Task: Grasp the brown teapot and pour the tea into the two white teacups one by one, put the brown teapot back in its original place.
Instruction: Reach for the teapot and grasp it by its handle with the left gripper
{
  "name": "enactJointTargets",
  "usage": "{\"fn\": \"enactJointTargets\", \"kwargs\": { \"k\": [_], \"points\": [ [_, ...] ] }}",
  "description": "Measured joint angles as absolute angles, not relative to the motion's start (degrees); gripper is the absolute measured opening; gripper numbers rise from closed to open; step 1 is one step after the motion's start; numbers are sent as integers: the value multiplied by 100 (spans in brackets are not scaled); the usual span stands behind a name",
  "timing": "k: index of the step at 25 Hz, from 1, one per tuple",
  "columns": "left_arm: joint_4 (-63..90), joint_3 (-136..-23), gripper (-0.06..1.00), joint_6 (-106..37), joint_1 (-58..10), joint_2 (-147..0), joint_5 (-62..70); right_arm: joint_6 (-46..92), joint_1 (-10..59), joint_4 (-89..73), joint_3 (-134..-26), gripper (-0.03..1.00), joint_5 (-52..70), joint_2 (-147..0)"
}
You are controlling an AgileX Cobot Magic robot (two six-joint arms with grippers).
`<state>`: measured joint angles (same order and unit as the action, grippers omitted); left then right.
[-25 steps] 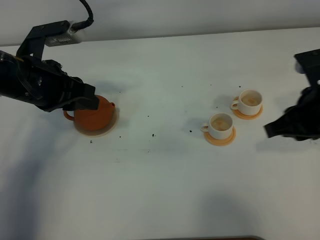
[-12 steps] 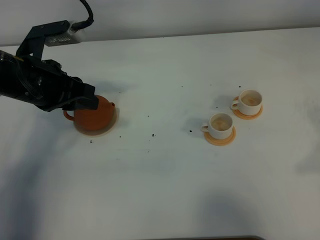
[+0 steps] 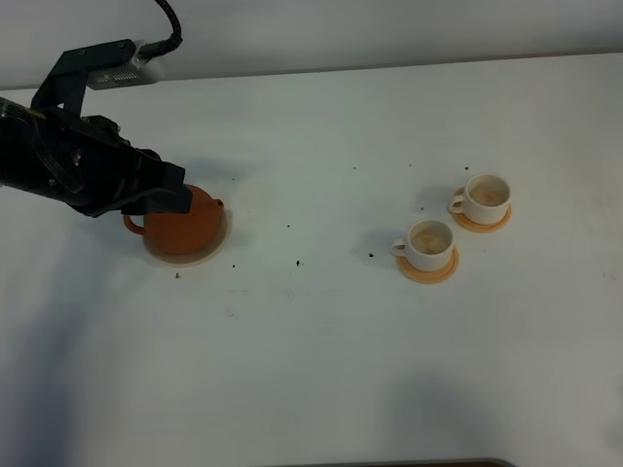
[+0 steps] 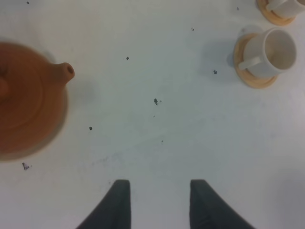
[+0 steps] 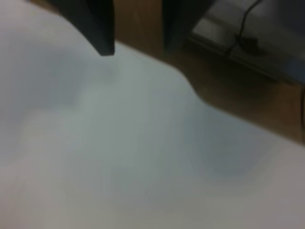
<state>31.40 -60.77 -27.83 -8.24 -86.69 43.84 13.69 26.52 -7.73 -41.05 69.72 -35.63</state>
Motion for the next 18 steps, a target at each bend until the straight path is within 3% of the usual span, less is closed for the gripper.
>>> {"fn": "enactJointTargets", "kwargs": {
  "k": [8,18],
  "points": [
    [3140,-6077,30,-2788,-824,-8669,4389,1435,2652,-1073,-2965,24,6549,-2111],
    [3140,-6077,30,-2793,-824,-8669,4389,1801,2652,-1404,-2878,24,6244,-1764]
  ]
}}
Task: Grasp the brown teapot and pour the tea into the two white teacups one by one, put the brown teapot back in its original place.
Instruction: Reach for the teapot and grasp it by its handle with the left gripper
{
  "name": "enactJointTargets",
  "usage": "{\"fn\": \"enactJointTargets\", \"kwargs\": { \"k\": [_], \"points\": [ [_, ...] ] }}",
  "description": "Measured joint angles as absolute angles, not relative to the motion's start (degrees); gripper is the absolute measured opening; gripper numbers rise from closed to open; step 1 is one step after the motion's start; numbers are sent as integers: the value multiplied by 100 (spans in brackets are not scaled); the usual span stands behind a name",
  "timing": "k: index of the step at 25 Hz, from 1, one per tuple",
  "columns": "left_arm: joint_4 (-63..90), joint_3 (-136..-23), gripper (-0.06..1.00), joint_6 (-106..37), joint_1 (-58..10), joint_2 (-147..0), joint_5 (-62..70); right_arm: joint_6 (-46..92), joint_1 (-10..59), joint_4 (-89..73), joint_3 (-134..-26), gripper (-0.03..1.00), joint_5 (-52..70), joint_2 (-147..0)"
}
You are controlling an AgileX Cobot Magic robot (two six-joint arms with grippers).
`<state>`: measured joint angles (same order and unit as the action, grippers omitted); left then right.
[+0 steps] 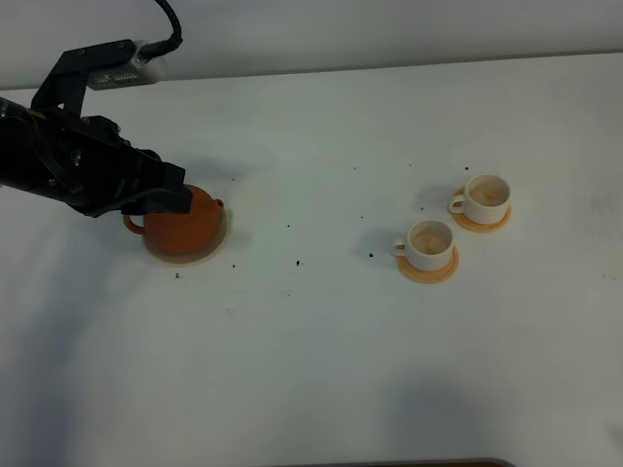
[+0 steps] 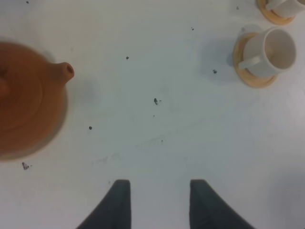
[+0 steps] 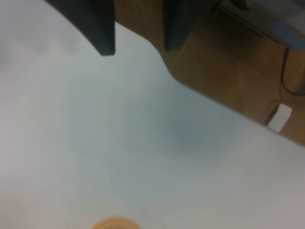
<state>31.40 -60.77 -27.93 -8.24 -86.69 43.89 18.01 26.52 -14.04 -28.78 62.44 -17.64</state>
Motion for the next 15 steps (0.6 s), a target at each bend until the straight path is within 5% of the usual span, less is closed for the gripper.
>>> {"fn": "enactJointTargets", "kwargs": {
  "k": [8,15],
  "points": [
    [3147,-6077,30,-2787,-824,-8669,4389,1807,2418,-1456,-2878,24,6244,-1621],
    [3147,-6077,30,-2792,-824,-8669,4389,1807,902,-1828,-2878,24,6236,-1354]
  ]
}}
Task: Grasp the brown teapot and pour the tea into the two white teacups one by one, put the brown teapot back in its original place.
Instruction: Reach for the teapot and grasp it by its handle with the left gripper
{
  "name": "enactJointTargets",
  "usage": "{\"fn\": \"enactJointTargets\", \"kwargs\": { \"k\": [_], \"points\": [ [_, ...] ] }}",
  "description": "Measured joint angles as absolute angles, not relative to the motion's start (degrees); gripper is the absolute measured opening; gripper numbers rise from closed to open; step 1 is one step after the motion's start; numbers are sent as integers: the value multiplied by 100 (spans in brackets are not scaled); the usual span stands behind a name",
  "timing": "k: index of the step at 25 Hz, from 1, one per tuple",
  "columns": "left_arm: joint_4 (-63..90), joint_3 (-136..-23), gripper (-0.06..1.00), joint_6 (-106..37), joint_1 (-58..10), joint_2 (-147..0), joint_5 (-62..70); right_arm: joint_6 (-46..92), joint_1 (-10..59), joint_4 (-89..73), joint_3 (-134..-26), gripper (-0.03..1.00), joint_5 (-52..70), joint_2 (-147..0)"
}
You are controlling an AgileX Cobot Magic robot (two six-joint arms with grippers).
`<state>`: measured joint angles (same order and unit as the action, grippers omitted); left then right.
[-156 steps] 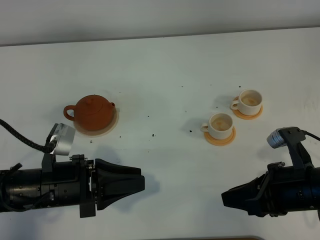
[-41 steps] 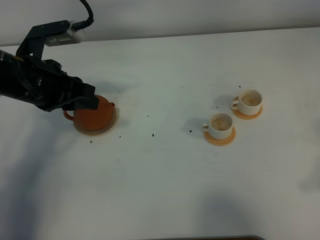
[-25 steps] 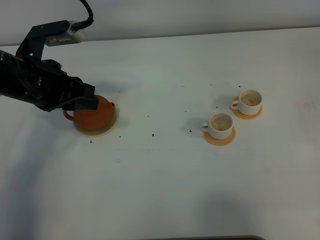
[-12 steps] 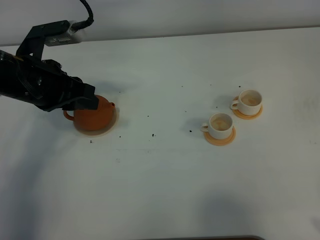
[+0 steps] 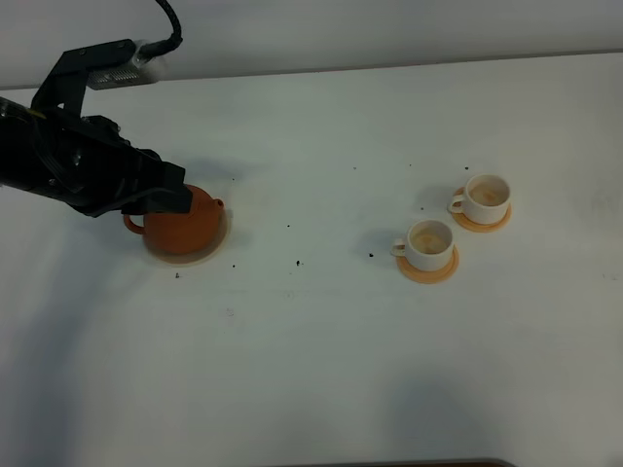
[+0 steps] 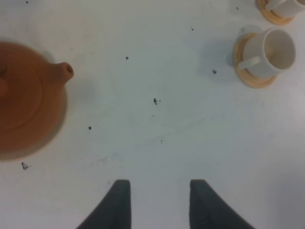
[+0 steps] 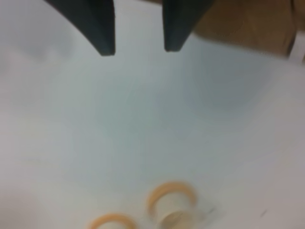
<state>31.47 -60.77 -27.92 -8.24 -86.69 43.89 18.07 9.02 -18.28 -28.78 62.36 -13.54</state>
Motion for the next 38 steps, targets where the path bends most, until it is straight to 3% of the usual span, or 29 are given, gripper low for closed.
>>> {"fn": "enactJointTargets", "kwargs": {
  "k": [6,23,38],
  "points": [
    [3148,-6077,30,-2786,-824,-8669,4383,1807,-23,-1922,-2878,24,6215,-959],
    [2001,-6135,30,-1712,-824,-8836,2395,1807,-601,-2284,-2878,24,6212,38],
    [1548,-8136,30,-1761,-824,-10581,3759,2004,-601,-2062,-2877,24,6212,38]
  ]
}}
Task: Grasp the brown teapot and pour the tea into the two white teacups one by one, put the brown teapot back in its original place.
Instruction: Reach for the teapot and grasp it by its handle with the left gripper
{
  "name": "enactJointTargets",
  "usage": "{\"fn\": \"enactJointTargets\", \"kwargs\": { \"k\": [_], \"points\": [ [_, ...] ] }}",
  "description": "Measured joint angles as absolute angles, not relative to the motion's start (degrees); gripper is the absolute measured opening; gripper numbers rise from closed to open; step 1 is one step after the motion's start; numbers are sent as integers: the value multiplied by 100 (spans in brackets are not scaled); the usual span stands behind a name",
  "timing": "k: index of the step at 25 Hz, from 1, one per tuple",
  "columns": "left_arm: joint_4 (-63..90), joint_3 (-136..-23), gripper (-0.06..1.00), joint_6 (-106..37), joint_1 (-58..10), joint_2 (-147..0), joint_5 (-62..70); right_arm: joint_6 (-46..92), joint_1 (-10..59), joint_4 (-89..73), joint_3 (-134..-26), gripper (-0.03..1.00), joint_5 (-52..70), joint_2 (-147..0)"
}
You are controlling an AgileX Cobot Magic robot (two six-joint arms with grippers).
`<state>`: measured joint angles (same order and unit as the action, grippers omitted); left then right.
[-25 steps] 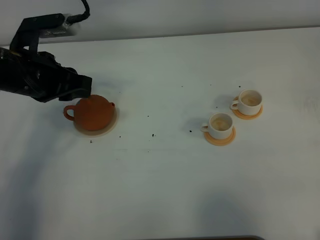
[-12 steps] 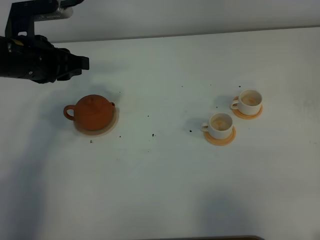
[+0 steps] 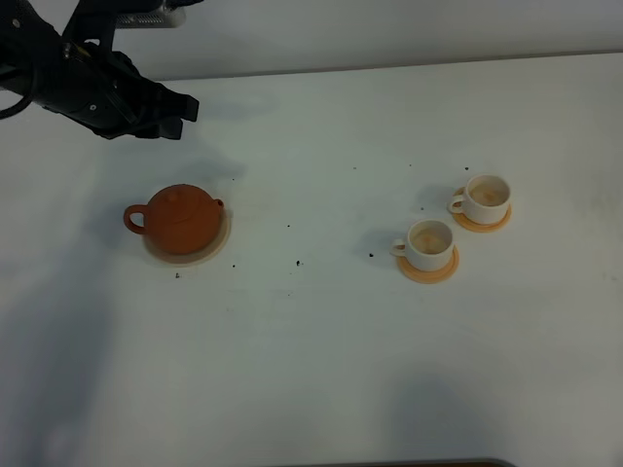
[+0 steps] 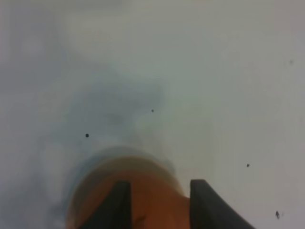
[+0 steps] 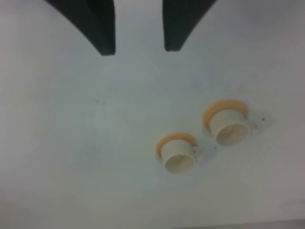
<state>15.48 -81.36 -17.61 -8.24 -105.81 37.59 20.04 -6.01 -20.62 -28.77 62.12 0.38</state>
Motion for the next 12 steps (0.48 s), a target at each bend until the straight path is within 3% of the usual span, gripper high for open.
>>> {"fn": "enactJointTargets", "kwargs": {
  "k": [6,12],
  "points": [
    [1053,-9012,30,-1761,-944,-10974,4621,2010,-601,-1851,-2877,24,6212,38],
    [-410,-9571,30,-1530,-1464,-11401,5547,2010,-601,-1846,-2877,24,6212,38]
  ]
}}
